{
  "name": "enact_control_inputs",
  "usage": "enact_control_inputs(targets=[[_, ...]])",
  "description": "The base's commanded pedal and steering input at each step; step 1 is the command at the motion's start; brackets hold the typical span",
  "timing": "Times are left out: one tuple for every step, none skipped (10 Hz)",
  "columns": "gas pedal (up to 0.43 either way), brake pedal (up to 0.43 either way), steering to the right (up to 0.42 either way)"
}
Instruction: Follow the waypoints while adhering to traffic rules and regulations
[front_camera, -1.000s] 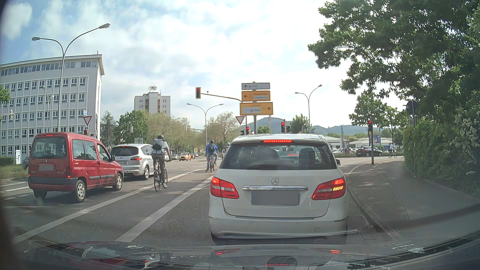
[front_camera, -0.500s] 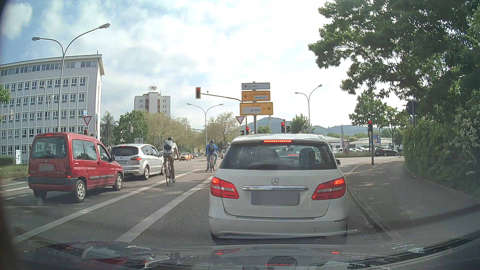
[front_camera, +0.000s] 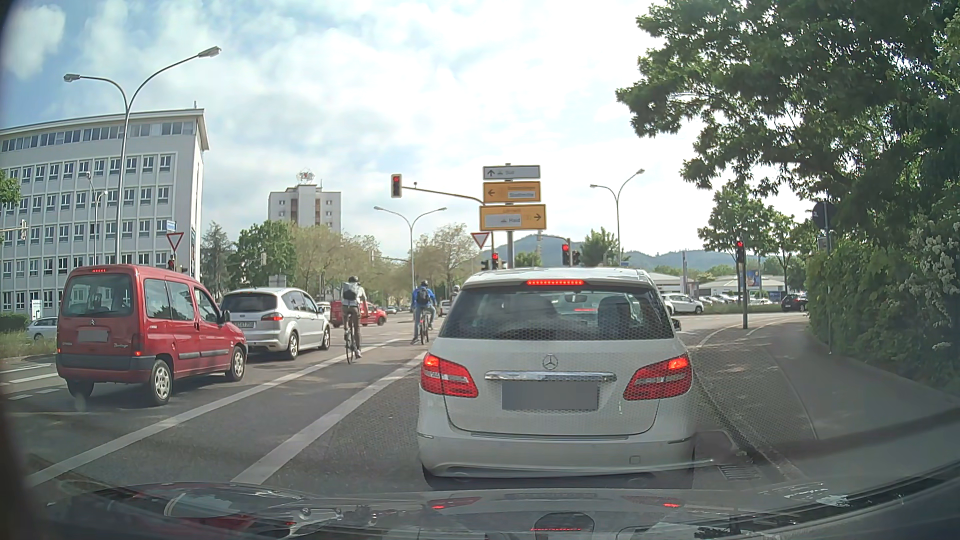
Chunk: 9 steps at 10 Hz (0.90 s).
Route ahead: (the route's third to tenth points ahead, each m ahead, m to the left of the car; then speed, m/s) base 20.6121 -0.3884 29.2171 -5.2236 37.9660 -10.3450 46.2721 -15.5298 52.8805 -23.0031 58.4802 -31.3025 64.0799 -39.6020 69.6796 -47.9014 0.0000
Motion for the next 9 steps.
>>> enact_control_inputs(targets=[[0.0, 0.25, 0.08], [0.0, 0.25, 0.08], [0.0, 0.25, 0.08], [0.0, 0.25, 0.08], [0.0, 0.25, 0.08], [0.0, 0.25, 0.08], [0.0, 0.25, 0.08], [0.0, 0.25, 0.08], [0.0, 0.25, 0.08]])
